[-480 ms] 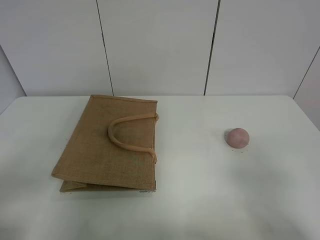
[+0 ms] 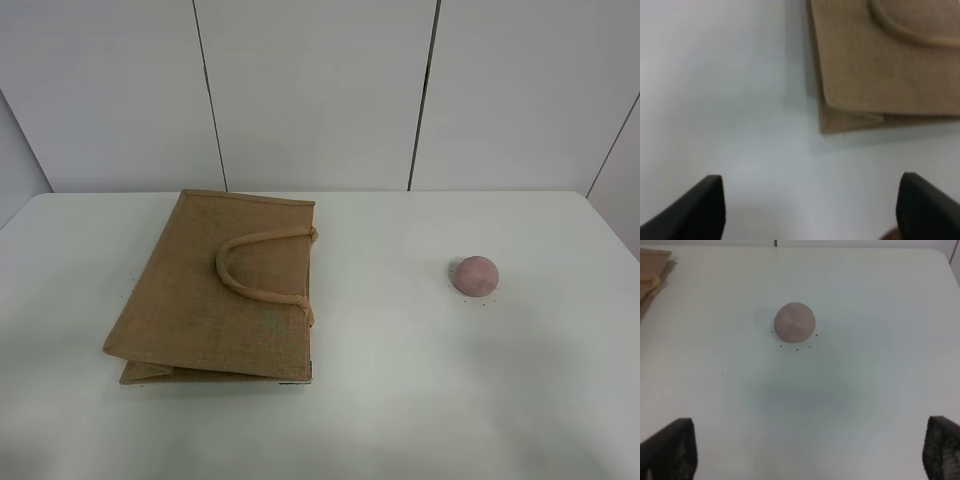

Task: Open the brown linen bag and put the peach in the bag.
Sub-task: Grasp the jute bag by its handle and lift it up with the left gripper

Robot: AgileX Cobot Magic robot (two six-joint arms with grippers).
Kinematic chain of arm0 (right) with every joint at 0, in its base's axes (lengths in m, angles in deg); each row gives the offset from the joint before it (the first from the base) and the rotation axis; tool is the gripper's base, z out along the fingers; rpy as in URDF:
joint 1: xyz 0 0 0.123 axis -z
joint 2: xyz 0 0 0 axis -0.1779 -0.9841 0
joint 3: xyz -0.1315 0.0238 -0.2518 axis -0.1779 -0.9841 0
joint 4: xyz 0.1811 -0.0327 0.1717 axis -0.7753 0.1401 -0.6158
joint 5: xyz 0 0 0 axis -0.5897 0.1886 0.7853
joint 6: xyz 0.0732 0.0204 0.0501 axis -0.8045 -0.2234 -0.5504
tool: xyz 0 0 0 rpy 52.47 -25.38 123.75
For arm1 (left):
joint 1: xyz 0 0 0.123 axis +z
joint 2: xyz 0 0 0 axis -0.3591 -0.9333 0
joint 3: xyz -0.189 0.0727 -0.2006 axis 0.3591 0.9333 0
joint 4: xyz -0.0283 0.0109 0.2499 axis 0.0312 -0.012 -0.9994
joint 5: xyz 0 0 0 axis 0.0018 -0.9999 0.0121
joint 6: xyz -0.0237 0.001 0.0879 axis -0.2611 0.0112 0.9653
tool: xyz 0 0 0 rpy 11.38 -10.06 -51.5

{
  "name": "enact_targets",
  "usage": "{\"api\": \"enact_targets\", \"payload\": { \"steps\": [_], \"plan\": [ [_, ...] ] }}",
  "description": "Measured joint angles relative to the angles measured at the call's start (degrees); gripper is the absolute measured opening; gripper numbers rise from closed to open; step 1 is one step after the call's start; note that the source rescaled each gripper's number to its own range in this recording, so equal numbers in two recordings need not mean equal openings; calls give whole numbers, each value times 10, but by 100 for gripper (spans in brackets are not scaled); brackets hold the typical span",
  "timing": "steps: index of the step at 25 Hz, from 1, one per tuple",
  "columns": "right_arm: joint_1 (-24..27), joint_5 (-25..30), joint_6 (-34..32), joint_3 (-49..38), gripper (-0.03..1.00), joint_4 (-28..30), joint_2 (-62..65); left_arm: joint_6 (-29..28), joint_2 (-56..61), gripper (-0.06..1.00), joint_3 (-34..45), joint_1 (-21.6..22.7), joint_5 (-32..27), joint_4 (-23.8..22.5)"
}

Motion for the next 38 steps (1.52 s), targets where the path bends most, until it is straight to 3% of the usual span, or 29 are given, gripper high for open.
{"api": "enact_targets", "payload": {
  "steps": [14,20,26,38],
  "plan": [
    [0,0,0,0,100,0,0,0,-574,100,-242,0,26,7],
    [0,0,0,0,100,0,0,-3,-763,100,-378,0,40,7],
    [0,0,0,0,100,0,0,-41,-922,100,-522,-4,40,20],
    [0,0,0,0,100,0,0,-116,-1102,100,-684,-137,22,25]
  ]
}}
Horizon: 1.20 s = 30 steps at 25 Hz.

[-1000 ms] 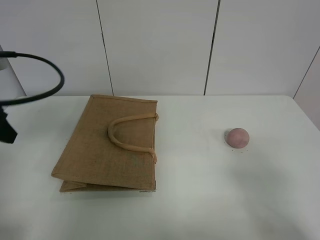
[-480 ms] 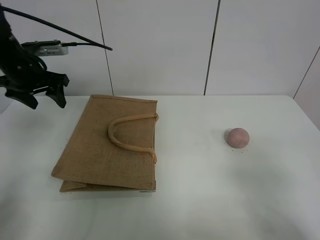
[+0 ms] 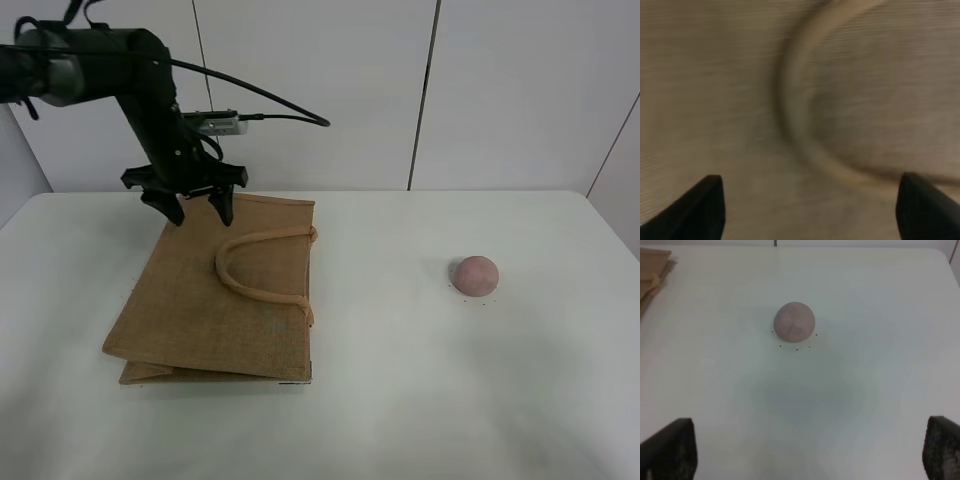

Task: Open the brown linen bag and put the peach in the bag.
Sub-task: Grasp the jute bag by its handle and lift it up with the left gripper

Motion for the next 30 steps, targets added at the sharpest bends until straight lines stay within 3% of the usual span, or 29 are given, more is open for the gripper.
{"api": "enact_targets", "payload": {
  "steps": [5,13,18,28,30],
  "plan": [
    [0,0,0,0,100,0,0,-34,-56,100,-27,-12,15,-10],
    [0,0,0,0,100,0,0,-36,-106,100,-28,-8,43,-16],
    [0,0,0,0,100,0,0,-36,-128,100,-28,-8,51,-45],
    [0,0,0,0,100,0,0,-35,-160,100,-28,-8,61,-32],
    [0,0,0,0,100,0,0,-35,-161,95,-28,-8,61,-31]
  ]
}}
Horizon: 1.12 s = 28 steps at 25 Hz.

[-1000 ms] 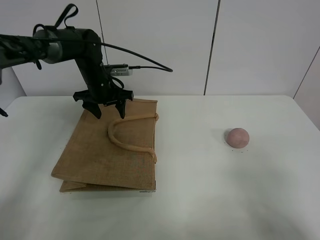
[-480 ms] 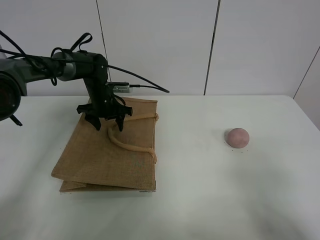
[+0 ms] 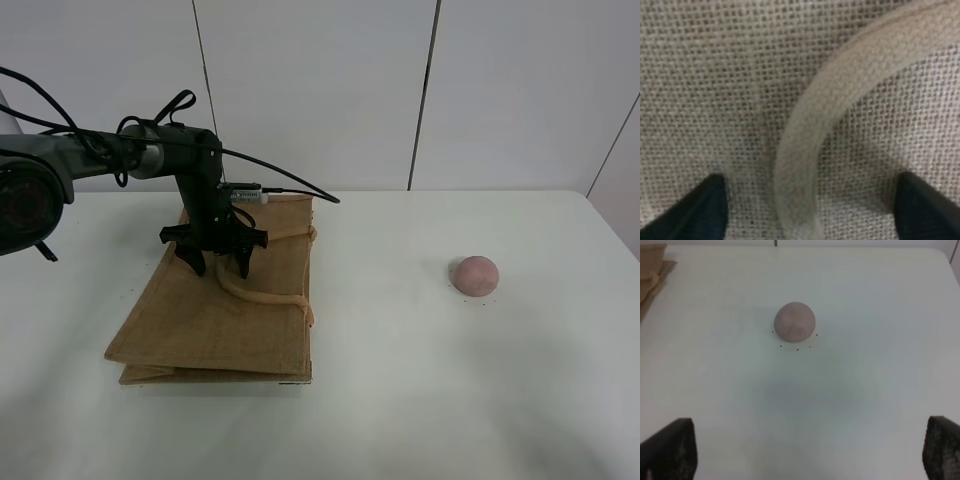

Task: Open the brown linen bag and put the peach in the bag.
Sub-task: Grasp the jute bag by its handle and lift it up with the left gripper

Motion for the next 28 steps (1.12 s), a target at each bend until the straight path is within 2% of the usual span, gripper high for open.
{"api": "enact_targets", "payload": {
  "steps": [1,3,6,7,10,15,19,28],
  "plan": [
    [0,0,0,0,100,0,0,0,0,88,0,0,0,1],
    [0,0,0,0,100,0,0,0,0,65,0,0,0,3],
    [0,0,0,0,100,0,0,1,0,14,-1,0,-1,3],
    [0,0,0,0,100,0,0,0,0,3,-2,0,-4,2],
    [0,0,0,0,100,0,0,-6,-2,0,-22,0,-34,-4],
    [0,0,0,0,100,0,0,13,13,0,-104,0,-130,-7],
    [0,0,0,0,100,0,0,27,87,0,-149,0,-131,-1],
    [0,0,0,0,100,0,0,45,252,0,-153,0,-133,0]
  ]
}}
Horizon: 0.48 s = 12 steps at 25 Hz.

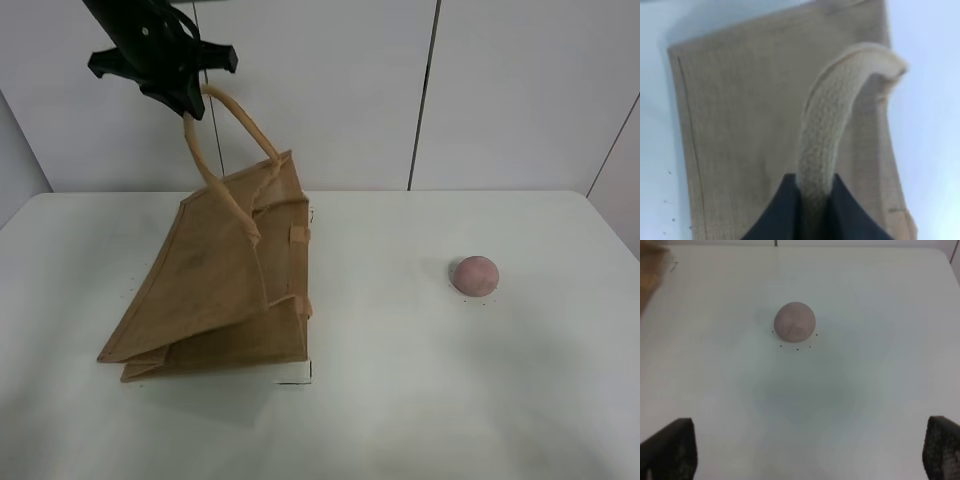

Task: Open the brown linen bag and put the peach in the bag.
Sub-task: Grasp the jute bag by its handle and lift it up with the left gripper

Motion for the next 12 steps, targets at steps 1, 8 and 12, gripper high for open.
{"api": "enact_targets", "payload": {
  "steps": [1,8,12],
  "plan": [
    [0,0,0,0,100,0,0,1,10,0,0,0,0,0],
    [0,-1,-4,1,100,-3,-29,2,55,0,0,0,0,0],
    [0,-37,-13,23,100,-20,-139,2,58,0,0,0,0,2]
  ]
}}
